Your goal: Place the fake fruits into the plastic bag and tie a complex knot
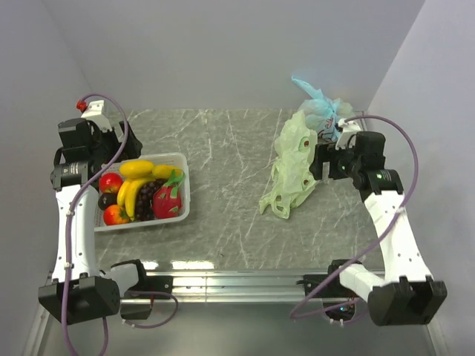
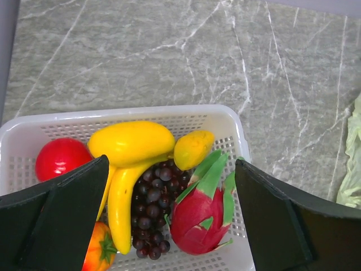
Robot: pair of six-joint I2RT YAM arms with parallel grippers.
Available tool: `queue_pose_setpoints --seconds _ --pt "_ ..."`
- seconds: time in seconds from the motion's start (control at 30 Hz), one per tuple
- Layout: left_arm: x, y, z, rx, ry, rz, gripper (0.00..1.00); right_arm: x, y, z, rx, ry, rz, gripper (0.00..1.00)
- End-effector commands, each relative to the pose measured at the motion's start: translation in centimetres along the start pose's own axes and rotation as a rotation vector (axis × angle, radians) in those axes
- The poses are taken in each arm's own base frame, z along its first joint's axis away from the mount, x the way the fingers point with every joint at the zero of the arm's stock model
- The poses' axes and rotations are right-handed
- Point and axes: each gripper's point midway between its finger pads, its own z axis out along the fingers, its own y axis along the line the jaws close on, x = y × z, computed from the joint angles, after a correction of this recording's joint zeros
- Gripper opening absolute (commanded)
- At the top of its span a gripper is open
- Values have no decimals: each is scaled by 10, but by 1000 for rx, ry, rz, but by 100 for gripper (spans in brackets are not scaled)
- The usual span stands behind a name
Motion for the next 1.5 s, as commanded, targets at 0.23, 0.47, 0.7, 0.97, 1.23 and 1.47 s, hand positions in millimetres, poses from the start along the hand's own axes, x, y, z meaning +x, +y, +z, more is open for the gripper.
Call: queue_pose_setpoints --seconds 0.23,0.47,0.7,0.97,1.23,1.47 --pt "-20 -27 -1 144 -53 6 99 -9 17 65 -156 37 90 97" --pt "-16 -62 3 370 -17 28 99 37 73 114 -315 212 42 57" --pt "-9 -143 16 649 -7 45 99 51 150 75 -569 275 8 92" --pt "-6 -253 59 851 89 56 99 -27 139 -4 -627 20 49 100" --pt "-9 -325 117 713 40 344 99 -29 -3 35 -232 -92 422 96" --pt "11 -407 115 801 -44 598 99 25 -46 78 -195 57 595 94"
